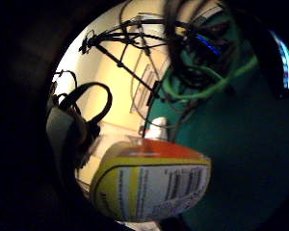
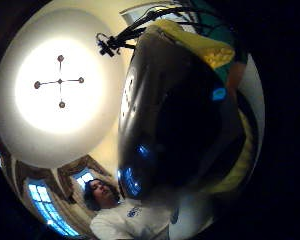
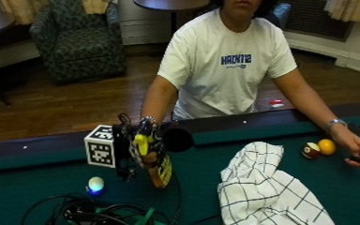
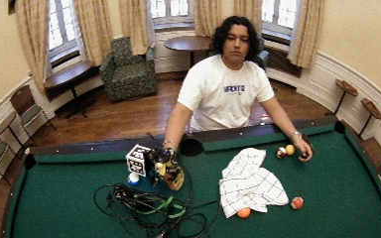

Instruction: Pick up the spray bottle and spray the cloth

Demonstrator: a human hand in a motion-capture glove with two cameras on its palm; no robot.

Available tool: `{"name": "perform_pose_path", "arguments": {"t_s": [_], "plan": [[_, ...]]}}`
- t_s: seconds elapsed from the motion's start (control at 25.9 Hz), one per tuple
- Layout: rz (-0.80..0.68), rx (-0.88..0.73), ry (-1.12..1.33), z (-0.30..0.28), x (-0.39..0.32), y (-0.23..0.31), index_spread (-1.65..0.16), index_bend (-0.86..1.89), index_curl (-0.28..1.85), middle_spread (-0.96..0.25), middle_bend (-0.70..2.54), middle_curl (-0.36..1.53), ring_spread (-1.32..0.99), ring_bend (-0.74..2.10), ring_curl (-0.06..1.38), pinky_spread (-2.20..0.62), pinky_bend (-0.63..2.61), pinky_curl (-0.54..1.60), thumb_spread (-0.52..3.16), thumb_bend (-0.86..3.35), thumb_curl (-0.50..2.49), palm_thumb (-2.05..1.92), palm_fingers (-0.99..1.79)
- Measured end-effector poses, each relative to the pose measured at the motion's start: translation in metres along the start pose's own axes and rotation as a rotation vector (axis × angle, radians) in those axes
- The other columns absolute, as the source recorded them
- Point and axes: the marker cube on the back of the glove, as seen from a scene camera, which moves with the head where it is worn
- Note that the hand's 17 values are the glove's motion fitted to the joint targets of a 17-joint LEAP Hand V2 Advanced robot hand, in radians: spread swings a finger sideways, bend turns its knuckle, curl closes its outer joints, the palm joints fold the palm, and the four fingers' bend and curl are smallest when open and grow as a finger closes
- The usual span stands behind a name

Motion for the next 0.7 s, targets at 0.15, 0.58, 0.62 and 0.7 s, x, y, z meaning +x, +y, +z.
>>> {"name": "perform_pose_path", "arguments": {"t_s": [0.15,0.58,0.62,0.7], "plan": [[-0.093,-0.188,0.047,0.017,-0.063,0.007,-0.27,0.26,0.33,-0.17,0.58,0.49,-0.19,0.79,0.45,-0.23,0.55,0.44,0.87,-0.01,0.52,0.88,1.46],[-0.168,-0.501,-0.074,0.082,-0.215,0.003,-0.25,0.34,0.43,-0.18,0.66,0.54,-0.20,0.83,0.49,-0.28,0.58,0.46,0.73,-0.02,0.60,0.95,1.40],[-0.144,-0.510,-0.085,0.089,-0.223,0.001,-0.25,0.34,0.43,-0.18,0.66,0.55,-0.20,0.84,0.49,-0.28,0.58,0.46,0.72,-0.02,0.61,0.95,1.40],[-0.067,-0.519,-0.092,0.104,-0.234,-0.005,-0.25,0.34,0.45,-0.18,0.67,0.55,-0.20,0.84,0.49,-0.29,0.59,0.46,0.71,-0.02,0.62,0.95,1.39]]}}
